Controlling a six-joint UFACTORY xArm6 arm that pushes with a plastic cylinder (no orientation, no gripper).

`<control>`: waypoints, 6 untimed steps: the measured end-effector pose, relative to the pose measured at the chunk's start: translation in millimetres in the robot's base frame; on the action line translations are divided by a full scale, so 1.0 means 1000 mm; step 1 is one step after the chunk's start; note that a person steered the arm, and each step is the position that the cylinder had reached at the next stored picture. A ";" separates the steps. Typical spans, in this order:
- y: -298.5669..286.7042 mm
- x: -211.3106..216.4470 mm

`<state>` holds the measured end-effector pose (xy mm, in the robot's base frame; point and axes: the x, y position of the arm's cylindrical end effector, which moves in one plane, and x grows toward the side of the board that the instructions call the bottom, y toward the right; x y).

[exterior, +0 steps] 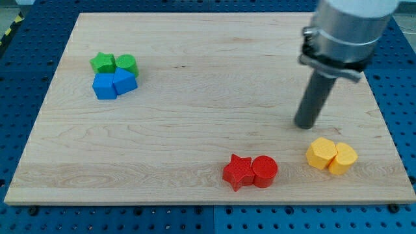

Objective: Adjust the yellow heart top right to the yellow hexagon

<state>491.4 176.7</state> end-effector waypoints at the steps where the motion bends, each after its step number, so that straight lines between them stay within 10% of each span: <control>1: 0.074 0.018; 4: 0.075 0.116; 6: 0.020 0.058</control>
